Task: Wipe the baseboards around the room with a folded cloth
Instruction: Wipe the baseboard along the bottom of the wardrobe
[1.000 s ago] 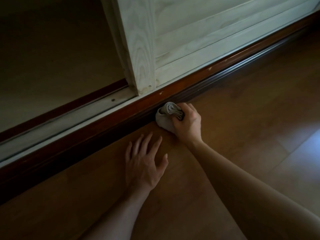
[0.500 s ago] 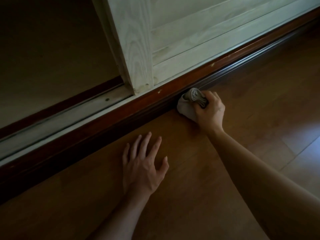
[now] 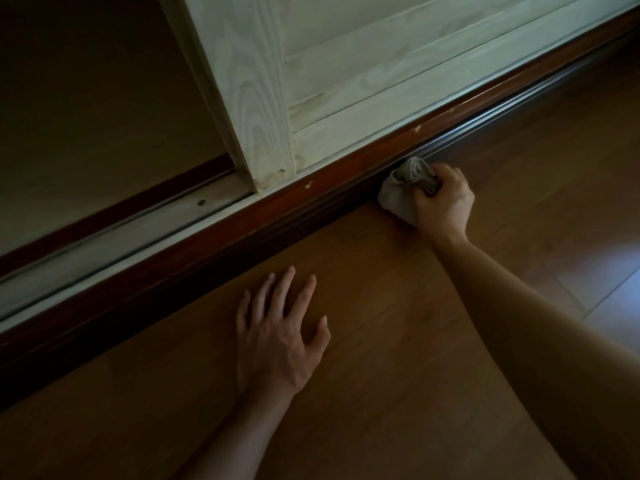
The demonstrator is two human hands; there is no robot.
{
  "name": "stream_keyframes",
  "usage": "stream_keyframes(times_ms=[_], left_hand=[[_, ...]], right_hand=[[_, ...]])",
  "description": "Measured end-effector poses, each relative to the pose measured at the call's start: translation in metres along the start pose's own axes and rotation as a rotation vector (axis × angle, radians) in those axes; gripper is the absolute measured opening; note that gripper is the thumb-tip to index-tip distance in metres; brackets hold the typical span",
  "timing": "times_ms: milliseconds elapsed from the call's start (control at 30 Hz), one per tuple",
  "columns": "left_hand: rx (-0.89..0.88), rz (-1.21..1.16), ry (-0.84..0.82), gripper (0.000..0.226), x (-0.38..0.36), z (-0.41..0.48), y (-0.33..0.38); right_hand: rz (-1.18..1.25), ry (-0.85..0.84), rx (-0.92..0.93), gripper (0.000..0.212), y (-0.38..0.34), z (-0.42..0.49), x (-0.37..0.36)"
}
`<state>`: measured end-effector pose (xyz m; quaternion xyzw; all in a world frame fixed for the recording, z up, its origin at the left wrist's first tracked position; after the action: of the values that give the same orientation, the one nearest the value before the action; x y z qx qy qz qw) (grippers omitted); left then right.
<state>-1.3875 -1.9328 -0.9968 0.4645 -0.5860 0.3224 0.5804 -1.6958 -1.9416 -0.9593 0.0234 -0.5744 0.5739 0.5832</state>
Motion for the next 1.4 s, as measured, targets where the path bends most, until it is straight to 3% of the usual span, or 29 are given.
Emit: stream_keyframes(times_ms=[133,233,367,500,667,967,1167,1400], left_hand=[[0.001,0.008,0.002,0.065,-0.001,0.001,0.002],[-0.004,0.011,0.008,0.064,-0.002,0.001,0.001],[-0.008,0.008,0.021,0.064,-0.003,0.002,0.001],[-0.006,0.005,0.035,0.064,-0.002,0.001,0.001],[-0.003,0.003,0.028,0.065,-0.002,0.001,0.001],[0.073,-0.066,0.063,0.057,0.006,0.009,0.029],[-0.081,-0.153,0.065,0.058,0.002,0.026,0.093],[-0.077,-0.136,0.029,0.062,-0.016,0.06,0.15]], right_hand=[[-0.001,0.056,-0.021,0.021,0.003,0.001,-0.002],[0.009,0.008,0.03,0.019,0.005,0.0,-0.002],[0.01,0.08,-0.099,0.021,0.01,0.008,0.002],[0.002,0.001,0.055,0.019,0.001,-0.004,-0.005],[0.045,0.065,-0.076,0.021,-0.018,-0.02,-0.012],[0.181,-0.068,0.116,0.019,-0.066,-0.064,-0.033],[0.152,-0.014,0.072,0.023,-0.036,-0.036,-0.019],[0.137,0.062,-0.057,0.023,0.029,0.024,0.015]])
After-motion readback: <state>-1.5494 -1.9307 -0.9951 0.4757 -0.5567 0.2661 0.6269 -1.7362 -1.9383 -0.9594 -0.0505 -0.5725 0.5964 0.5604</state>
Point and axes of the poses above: each hand's wrist, its own z-axis towards the middle knuckle, its own x-axis out of the back of the hand, y = z × x, the point moved 2 cm from there along z, towards the middle knuckle, and after that the axes turned 11 degrees about x, right-handed, at the moved point
